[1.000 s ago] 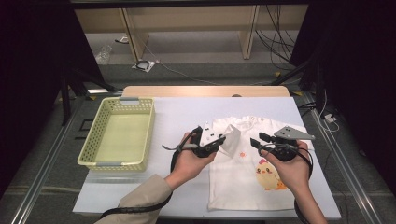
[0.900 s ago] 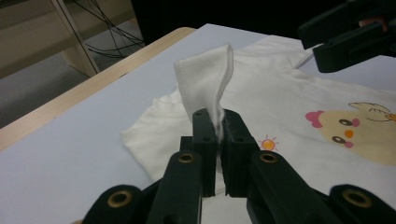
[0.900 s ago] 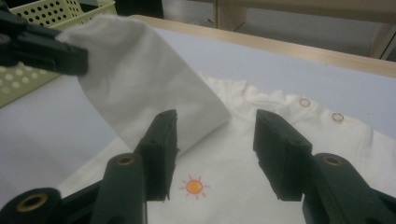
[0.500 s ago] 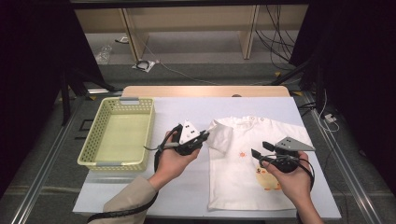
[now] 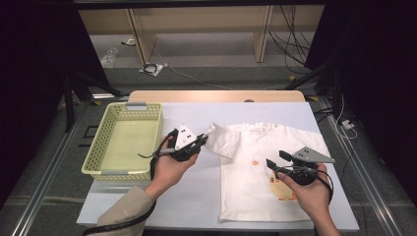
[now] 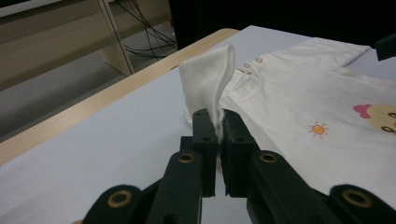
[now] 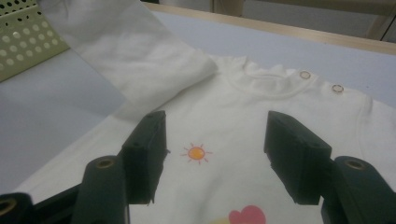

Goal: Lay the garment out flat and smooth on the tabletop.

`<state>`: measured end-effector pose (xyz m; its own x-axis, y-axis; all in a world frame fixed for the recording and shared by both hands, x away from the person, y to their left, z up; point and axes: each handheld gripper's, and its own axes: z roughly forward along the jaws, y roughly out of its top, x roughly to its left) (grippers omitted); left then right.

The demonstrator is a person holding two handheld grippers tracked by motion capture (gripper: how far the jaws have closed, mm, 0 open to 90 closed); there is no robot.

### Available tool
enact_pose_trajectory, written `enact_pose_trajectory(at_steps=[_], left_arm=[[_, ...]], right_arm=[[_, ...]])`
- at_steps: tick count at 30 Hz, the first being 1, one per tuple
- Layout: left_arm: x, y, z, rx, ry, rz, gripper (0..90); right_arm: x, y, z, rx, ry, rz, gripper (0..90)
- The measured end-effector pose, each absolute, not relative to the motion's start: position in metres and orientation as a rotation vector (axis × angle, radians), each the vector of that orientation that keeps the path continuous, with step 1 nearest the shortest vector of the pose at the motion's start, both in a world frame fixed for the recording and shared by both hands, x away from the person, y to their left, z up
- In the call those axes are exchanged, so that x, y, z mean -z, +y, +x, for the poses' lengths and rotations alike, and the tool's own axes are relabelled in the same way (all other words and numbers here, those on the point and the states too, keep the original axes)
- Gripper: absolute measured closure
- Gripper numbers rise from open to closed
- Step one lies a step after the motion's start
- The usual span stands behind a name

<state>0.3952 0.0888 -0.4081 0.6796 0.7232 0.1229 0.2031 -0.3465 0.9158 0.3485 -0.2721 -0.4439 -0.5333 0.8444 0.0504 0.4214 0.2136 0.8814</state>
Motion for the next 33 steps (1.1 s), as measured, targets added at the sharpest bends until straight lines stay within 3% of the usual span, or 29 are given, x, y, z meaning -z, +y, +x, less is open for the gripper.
enact_pose_trajectory(at_steps=[10,33], left_arm=[[0.413,0.114,0.396,-0.668,0.790,1.860,85.2],[0.423,0.160,0.398,-0.714,0.926,1.817,85.0]], right_arm=[[0.447,-0.274,0.347,-1.274,2.048,1.166,32.8],[0.450,-0.275,0.345,-1.262,2.059,1.165,32.3]])
